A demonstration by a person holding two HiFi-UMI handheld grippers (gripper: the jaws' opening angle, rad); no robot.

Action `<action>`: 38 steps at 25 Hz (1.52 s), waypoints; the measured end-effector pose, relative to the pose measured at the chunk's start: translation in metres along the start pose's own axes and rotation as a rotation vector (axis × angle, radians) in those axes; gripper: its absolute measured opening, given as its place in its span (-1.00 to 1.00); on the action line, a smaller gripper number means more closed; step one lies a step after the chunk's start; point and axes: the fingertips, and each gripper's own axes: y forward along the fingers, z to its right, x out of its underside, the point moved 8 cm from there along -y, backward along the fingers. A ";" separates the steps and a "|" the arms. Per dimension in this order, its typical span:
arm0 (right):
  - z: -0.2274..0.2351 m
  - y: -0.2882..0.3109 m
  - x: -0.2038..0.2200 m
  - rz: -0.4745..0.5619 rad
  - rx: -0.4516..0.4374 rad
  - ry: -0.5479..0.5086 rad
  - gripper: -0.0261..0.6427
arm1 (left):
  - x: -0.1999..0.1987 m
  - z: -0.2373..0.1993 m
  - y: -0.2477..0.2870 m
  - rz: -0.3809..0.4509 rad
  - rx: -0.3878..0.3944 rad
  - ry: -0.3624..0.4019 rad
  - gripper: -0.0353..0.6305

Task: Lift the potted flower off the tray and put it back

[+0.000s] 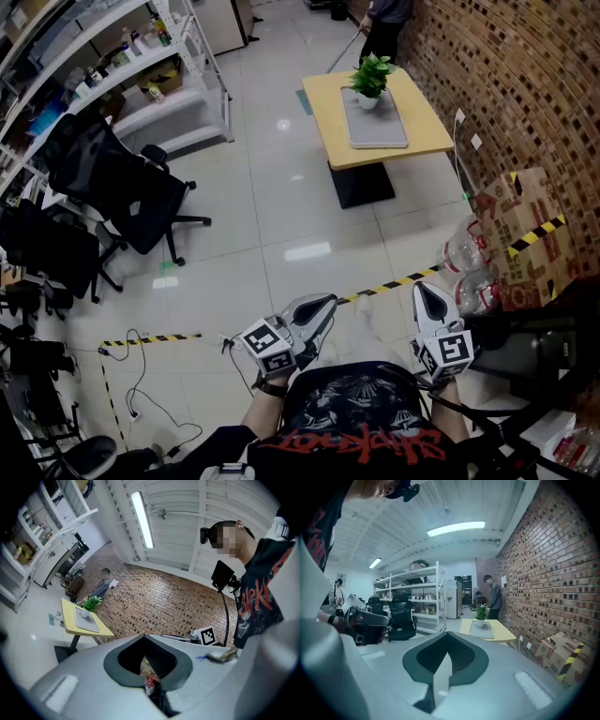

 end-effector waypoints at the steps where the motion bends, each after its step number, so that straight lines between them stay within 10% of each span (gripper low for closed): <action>1: 0.017 0.010 -0.004 0.012 -0.002 0.004 -0.92 | -0.001 -0.007 0.017 0.001 -0.002 -0.006 -0.89; 16: 0.221 0.162 -0.032 0.069 -0.020 0.109 -0.84 | -0.063 -0.117 0.244 -0.010 0.035 -0.048 -0.89; 28: 0.304 0.435 -0.044 -0.079 -0.124 0.053 0.48 | -0.141 -0.383 0.324 0.029 -0.002 -0.143 -0.89; 38: 0.396 0.612 0.022 -0.165 0.018 0.044 0.50 | -0.226 -0.480 0.331 0.043 -0.136 -0.043 -0.89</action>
